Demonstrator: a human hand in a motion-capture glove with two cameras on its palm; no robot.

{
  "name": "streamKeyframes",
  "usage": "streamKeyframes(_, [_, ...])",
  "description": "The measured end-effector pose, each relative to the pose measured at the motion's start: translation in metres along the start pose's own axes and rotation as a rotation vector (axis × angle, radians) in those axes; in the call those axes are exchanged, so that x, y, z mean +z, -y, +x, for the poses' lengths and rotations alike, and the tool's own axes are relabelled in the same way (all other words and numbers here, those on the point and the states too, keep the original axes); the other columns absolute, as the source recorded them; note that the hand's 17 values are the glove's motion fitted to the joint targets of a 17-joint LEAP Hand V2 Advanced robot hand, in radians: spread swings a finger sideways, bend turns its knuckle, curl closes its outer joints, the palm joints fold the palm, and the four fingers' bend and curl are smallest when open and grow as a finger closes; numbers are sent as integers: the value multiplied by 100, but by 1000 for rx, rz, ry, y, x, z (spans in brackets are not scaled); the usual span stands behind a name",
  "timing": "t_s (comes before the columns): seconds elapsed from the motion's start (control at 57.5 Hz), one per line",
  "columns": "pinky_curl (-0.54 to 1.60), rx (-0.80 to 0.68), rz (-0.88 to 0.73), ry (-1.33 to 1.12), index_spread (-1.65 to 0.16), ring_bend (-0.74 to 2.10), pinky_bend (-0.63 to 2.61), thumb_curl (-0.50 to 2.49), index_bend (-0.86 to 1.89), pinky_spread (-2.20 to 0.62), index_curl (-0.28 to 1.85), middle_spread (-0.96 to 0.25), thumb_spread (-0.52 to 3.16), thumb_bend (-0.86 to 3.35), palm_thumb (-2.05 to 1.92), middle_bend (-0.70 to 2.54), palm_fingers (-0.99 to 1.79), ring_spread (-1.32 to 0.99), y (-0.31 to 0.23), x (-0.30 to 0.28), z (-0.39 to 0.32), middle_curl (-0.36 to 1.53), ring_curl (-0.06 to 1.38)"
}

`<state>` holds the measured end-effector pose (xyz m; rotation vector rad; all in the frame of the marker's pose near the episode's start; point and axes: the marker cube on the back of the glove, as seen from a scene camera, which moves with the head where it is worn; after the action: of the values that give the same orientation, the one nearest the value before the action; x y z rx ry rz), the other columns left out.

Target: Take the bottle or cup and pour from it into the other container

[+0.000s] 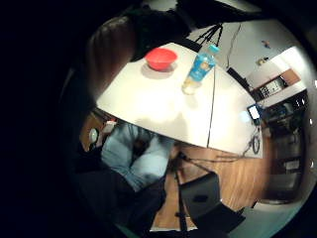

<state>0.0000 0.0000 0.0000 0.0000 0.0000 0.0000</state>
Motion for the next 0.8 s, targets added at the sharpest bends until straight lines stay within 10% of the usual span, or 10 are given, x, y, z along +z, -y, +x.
streamKeyframes(0.556, [25,275,62,14,-35,24,25,25,14,38,24,-1,96,-3,21,34,44,17,26,3,68,27,20])
streamKeyframes(0.8, [29,182,93,53,-36,23,26,29,13,38,24,0,95,-3,23,34,42,17,33,28,162,30,23])
